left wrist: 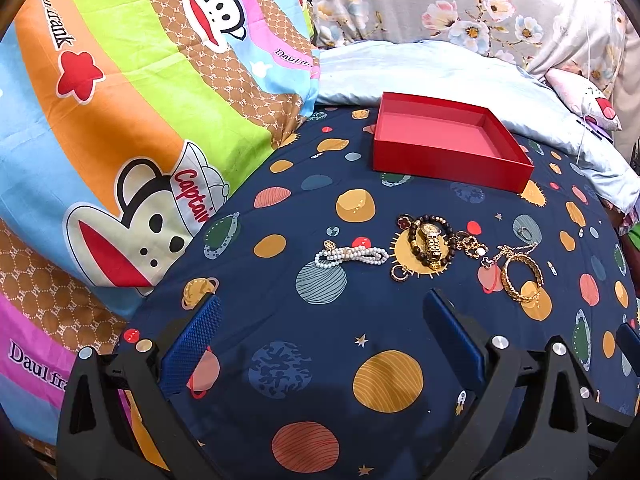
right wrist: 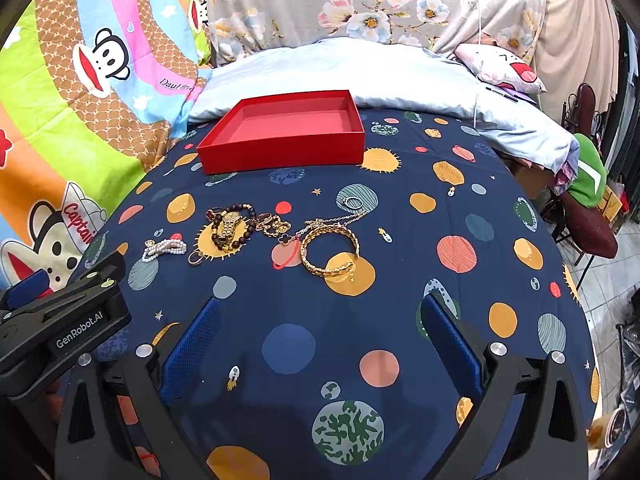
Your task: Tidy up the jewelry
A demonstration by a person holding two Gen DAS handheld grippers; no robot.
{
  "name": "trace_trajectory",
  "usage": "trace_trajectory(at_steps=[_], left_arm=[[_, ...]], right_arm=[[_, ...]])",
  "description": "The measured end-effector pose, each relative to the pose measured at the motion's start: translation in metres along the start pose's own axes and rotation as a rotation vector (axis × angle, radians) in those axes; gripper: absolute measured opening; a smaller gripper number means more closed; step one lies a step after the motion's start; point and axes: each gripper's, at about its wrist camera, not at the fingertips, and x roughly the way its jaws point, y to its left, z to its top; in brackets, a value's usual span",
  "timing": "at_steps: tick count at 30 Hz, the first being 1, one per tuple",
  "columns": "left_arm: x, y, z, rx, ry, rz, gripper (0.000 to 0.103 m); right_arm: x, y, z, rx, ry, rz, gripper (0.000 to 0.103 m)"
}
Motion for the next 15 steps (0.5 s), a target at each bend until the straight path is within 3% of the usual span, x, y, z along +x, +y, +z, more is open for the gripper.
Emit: trace_trajectory(at_steps=[15], left_arm=[[0.0010,-0.0023,-0.0028,-0.009,0.008,0.003,0.098]], right_arm=[[0.0008,0.0000,-0.0012,0.003,0.003,0.002,0.098]])
